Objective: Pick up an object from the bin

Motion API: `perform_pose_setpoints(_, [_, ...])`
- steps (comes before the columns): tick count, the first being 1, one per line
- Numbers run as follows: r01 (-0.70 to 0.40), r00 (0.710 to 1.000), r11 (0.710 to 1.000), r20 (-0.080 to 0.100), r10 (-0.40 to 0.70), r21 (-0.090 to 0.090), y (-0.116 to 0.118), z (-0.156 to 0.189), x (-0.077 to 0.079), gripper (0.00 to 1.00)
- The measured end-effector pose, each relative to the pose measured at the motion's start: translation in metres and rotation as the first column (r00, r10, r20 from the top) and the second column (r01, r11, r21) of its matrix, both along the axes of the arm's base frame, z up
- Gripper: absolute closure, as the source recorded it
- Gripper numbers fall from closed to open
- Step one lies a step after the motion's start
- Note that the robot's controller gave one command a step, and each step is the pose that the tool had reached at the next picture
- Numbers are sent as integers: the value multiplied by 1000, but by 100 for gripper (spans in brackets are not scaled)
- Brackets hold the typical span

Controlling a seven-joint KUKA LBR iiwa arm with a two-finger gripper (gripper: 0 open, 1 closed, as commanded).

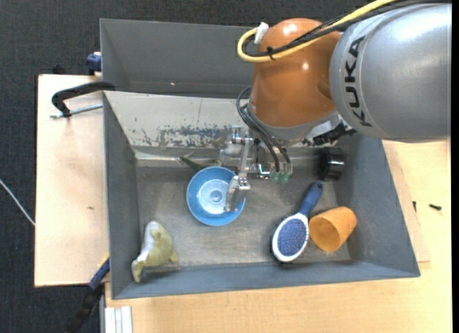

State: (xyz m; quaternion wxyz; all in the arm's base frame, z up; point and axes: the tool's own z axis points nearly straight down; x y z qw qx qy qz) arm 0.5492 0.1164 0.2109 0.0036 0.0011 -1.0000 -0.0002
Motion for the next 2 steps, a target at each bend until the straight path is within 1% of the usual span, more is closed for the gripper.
perform_pose_setpoints(1, [-298,954,955,18,298,0,12,73,-24,0])
perform_pose_setpoints(2, [-168,986,986,0,168,0,-28,-66,-16,0])
